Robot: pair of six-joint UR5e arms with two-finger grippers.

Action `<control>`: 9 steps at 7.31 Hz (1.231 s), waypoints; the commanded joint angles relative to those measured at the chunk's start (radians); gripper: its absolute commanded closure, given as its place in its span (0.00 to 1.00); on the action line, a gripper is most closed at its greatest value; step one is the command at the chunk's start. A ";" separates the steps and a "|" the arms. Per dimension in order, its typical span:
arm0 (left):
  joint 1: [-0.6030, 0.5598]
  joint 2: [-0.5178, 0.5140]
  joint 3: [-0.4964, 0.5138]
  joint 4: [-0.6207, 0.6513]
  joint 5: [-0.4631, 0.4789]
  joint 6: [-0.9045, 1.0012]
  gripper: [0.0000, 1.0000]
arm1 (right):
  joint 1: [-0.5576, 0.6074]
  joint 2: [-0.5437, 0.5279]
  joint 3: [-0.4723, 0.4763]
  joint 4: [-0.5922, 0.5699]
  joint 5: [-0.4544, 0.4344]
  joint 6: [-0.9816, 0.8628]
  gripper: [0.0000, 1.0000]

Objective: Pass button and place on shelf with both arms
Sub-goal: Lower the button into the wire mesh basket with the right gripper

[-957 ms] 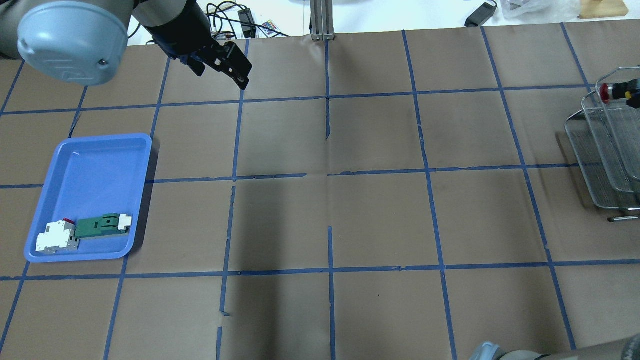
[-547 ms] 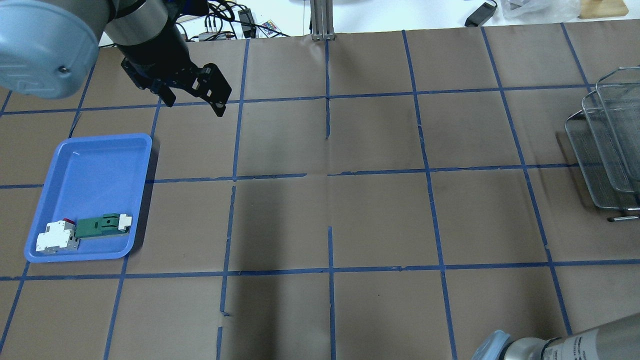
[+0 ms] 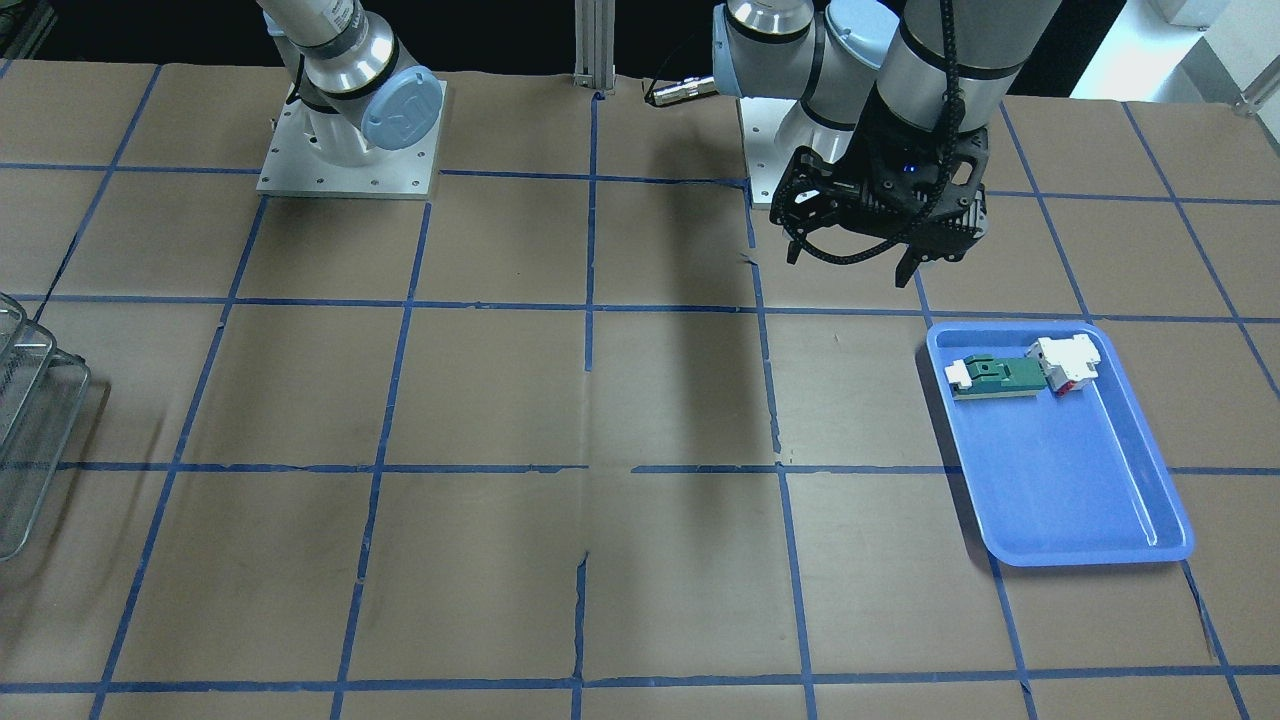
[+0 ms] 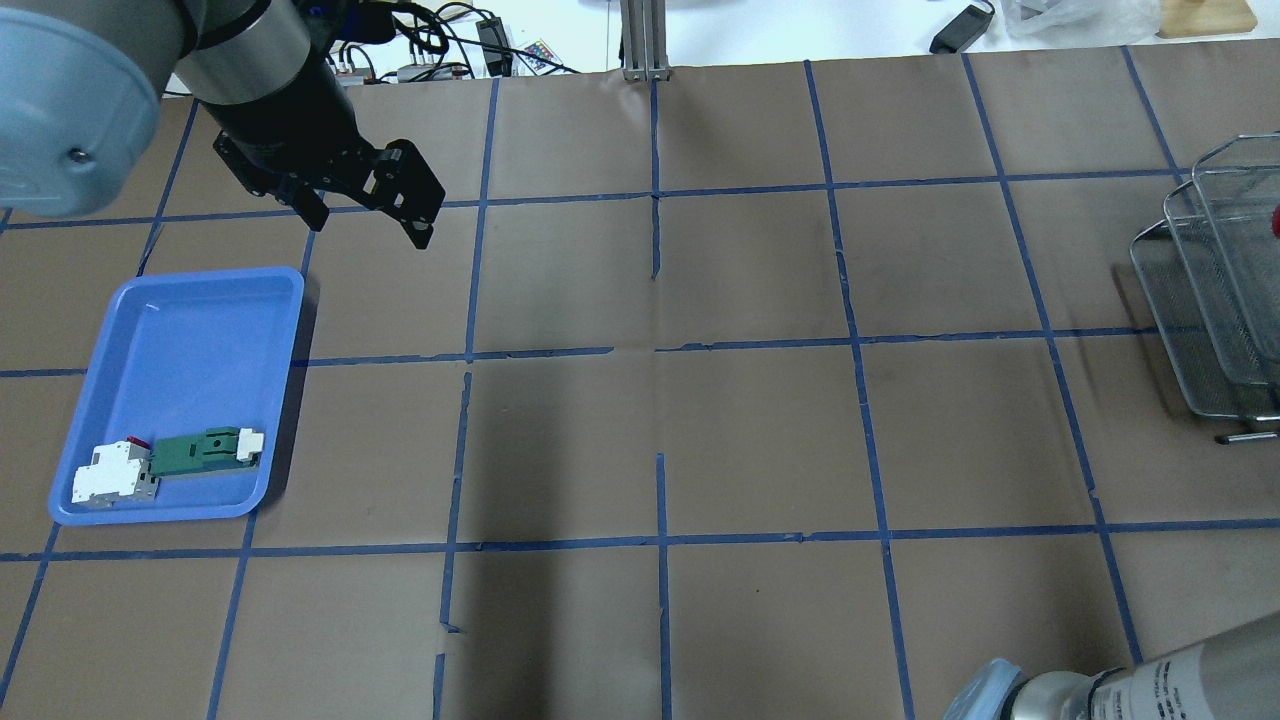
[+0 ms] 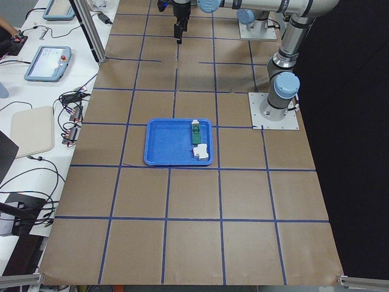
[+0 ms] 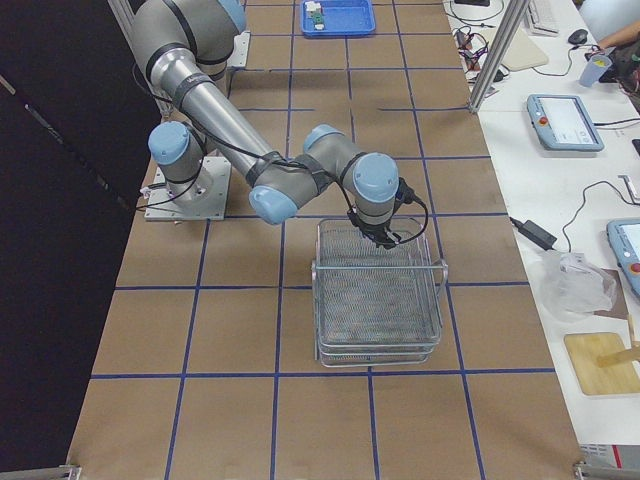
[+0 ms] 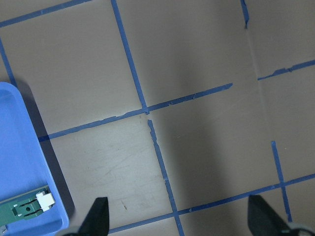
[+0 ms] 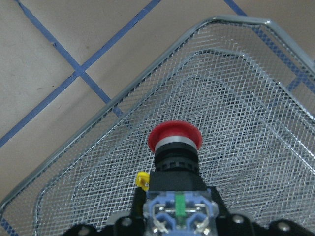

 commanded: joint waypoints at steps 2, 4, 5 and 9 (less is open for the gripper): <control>0.004 0.025 -0.006 -0.021 0.004 -0.140 0.00 | 0.012 -0.057 0.003 0.016 -0.043 0.132 0.00; 0.004 0.033 -0.006 -0.055 0.001 -0.140 0.00 | 0.093 -0.136 0.078 0.024 -0.069 0.288 0.00; 0.003 0.033 -0.006 -0.055 -0.008 -0.140 0.00 | 0.174 -0.188 0.125 0.024 -0.095 0.440 0.00; 0.009 0.033 -0.005 -0.055 -0.008 -0.140 0.00 | 0.658 -0.315 0.178 0.059 -0.205 1.171 0.00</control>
